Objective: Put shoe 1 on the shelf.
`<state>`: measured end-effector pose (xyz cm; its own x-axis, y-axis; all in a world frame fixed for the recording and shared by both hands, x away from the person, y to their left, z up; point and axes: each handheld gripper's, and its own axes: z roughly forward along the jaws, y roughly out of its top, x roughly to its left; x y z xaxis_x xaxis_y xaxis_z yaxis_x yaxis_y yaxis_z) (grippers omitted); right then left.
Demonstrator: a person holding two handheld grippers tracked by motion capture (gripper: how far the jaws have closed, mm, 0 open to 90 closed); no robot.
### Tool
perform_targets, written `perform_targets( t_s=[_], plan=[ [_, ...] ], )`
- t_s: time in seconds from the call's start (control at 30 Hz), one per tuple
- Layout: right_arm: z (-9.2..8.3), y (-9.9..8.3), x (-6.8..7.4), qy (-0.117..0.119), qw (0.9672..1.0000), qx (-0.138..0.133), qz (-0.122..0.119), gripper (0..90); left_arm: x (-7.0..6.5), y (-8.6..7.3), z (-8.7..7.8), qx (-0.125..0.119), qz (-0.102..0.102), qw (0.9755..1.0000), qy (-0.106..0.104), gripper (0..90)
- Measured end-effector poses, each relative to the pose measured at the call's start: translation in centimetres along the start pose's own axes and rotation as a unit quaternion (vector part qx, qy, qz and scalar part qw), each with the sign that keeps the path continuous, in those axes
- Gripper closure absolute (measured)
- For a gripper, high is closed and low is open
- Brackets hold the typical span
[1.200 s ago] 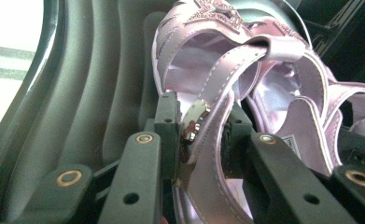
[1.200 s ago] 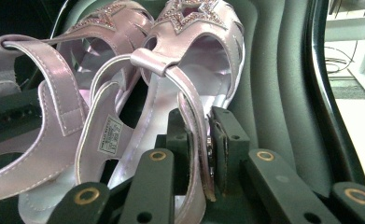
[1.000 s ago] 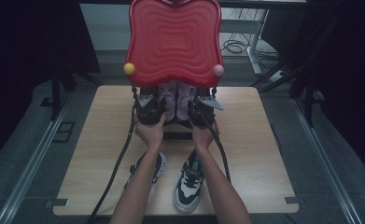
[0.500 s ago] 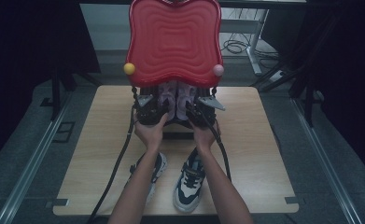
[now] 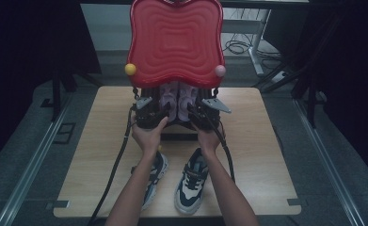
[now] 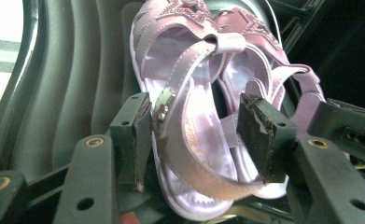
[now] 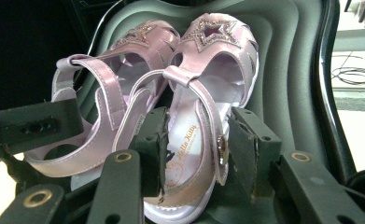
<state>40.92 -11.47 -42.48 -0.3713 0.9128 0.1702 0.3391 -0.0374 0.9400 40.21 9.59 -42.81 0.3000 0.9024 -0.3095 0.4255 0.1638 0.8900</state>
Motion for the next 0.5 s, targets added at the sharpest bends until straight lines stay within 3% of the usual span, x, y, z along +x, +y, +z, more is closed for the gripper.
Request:
perform_targets(
  t_s=[0.1, 0.5],
  plan=[
    [-0.3, 0.1, -0.1, 0.002, 1.0000, -0.002, -0.007, 57.7, 0.1, 0.0, -0.4, 0.000, 0.003, 1.0000, -0.001, 45.7],
    [-1.1, -0.2, -0.8, 0.016, 0.9999, -0.003, 0.005, 58.3, -0.1, -0.1, -1.5, 0.000, 0.009, 0.9998, -0.017, 46.5]
  ],
)
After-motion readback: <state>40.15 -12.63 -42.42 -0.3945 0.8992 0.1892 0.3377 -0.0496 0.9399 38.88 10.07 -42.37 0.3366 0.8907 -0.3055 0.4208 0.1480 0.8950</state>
